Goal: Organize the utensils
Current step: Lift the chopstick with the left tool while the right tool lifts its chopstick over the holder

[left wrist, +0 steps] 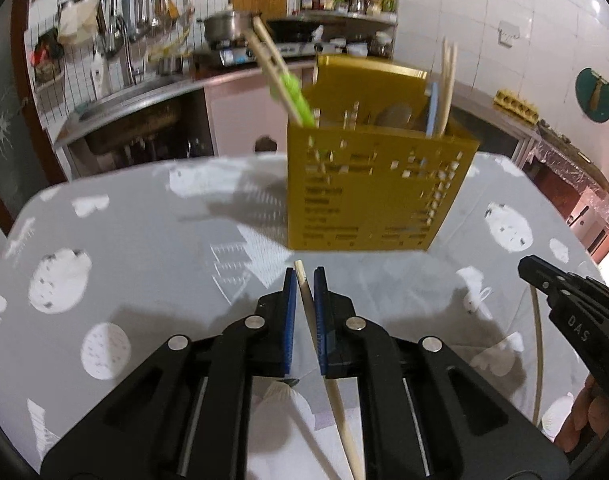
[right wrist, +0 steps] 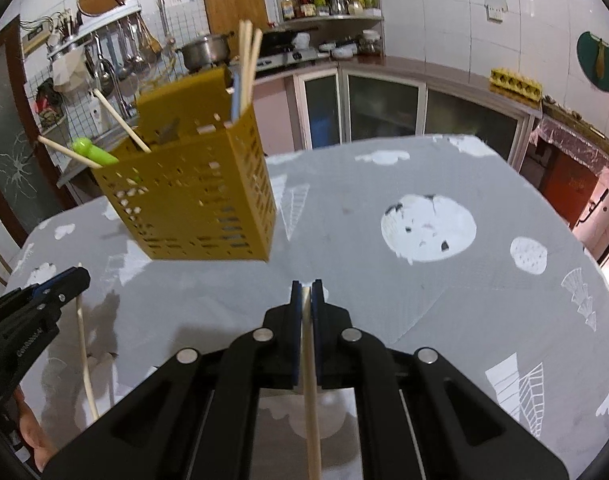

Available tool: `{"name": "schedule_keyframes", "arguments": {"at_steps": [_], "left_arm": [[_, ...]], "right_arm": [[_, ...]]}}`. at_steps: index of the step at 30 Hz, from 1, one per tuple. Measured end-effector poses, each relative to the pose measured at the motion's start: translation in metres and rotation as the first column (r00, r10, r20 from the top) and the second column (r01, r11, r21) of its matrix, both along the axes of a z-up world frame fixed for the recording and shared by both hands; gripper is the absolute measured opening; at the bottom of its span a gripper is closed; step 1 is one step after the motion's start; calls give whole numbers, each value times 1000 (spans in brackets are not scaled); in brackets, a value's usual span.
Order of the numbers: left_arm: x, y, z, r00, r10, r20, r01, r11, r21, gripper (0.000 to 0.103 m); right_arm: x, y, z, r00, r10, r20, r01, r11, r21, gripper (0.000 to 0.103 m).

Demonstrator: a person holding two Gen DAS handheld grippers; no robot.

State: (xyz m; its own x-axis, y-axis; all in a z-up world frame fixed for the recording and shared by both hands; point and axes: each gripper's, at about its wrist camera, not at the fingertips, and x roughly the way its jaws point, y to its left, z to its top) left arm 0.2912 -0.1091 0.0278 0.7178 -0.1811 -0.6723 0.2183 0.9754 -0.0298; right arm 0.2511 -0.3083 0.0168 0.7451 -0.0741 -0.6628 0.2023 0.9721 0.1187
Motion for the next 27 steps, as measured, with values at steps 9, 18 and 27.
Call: {"name": "schedule_keyframes", "arguments": {"at_steps": [9, 18, 27], "left_arm": [[-25, 9, 38, 990, -29, 136, 28, 1000, 6, 7], [-31, 26, 50, 981, -24, 193, 26, 1000, -9, 7], [-43, 36, 65, 959, -39, 279, 41, 999, -1, 6]], "right_arm": [[-12, 12, 31, 995, 30, 98, -29, 999, -16, 5], [-25, 27, 62, 977, 51, 208, -35, 996, -80, 5], [-43, 26, 80, 945, 44, 325, -11, 995, -103, 5]]}}
